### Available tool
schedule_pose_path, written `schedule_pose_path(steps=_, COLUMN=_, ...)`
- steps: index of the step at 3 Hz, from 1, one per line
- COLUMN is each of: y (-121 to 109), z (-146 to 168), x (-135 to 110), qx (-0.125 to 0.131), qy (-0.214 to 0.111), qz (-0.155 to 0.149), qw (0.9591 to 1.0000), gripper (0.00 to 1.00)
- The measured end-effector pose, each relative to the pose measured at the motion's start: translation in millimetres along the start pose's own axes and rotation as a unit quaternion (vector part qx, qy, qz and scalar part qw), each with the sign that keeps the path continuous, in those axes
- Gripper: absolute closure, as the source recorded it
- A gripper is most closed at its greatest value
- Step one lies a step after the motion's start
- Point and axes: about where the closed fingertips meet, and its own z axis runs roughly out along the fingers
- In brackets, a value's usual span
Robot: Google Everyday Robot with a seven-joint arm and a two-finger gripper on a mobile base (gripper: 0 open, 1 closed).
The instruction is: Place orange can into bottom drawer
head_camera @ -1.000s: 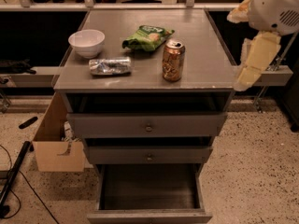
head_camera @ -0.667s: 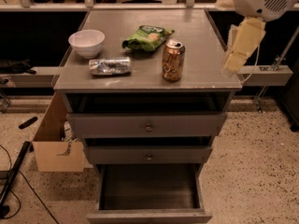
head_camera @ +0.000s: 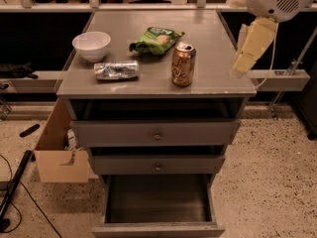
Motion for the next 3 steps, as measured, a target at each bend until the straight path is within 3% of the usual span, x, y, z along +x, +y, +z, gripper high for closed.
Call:
schedule_pose_path(steps=1, y=-38, z=29, x=-1, qx=0.025, qy=-0.044, qz=0.04, qw=0.9979, gripper=0.0)
schedule_pose_path(steps=3, y=-73, z=75, x=-12, qx=0.027, qy=-0.073, qz=0.078, qw=0.9939, gripper=0.0)
